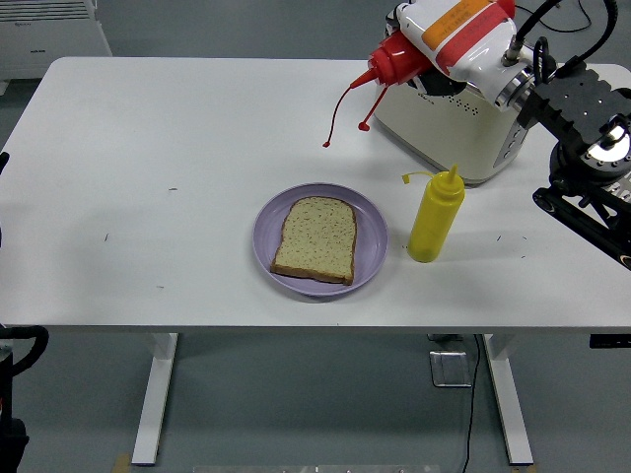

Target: Pick up the cup,pour liquid into bread,place the cup on the desk

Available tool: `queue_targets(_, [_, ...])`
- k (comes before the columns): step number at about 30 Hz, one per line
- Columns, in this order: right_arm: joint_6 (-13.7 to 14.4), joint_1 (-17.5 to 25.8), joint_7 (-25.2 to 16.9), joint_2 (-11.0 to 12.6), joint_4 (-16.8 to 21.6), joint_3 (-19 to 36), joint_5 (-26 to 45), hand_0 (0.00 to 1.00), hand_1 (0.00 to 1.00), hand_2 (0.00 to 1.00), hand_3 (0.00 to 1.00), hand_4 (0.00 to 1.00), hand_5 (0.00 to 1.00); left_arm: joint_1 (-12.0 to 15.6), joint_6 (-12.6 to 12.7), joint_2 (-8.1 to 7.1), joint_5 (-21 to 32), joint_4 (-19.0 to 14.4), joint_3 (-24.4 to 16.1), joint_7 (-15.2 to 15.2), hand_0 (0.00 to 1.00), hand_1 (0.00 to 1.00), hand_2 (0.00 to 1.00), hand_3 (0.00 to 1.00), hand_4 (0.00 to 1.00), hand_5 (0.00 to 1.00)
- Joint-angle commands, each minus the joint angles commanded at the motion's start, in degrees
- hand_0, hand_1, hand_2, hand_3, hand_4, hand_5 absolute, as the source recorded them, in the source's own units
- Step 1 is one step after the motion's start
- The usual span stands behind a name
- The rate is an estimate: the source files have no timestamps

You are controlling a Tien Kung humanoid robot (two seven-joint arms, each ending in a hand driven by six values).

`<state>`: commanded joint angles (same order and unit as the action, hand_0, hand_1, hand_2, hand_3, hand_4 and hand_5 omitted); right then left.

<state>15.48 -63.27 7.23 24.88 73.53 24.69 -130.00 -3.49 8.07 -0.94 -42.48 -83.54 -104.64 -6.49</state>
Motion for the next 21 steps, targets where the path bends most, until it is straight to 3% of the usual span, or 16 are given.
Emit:
queue_targets(3, [-0.52,-1.19,0.63,-0.94,0.71,-6.36,0.0,0.002,0.016,0.191,0.37,0.839,0.214,0.03,-0.03,0.08,0.02,0.02,0.13,0.02,0.714,0.75,0.779,0.688,0.661,0.998])
queue_targets(5, [-0.56,-0.76,0.91,-1.52,0.93,-7.47,0.0,0.002,0.016,0.191,0.37,0.839,0.214,0.01,-0.02,0.11,0.02,0.02,0.19,-0.01,0.714,0.75,0.779,0.688,0.661,0.998])
queue_targets(15, [0.28,1.92,2.03,-1.38,0.44,-0.22,0.0,0.002,0.016,0.192,0.369,0.834,0.216,0.37,0.09,0.01,-0.01,-0.03,-0.02,-0.09,0.712,0.749,0.779,0.688,0.661,0.998])
queue_targets(21, [4.59,5.43,1.36,-2.84,0.95,7.9,2.23,0.002,0.017,0.193,0.369,0.833,0.217,0.33,0.06,0.02,-0.02,-0.01,0.45,-0.08,0.713,0.749,0.779,0.689,0.661,0.998])
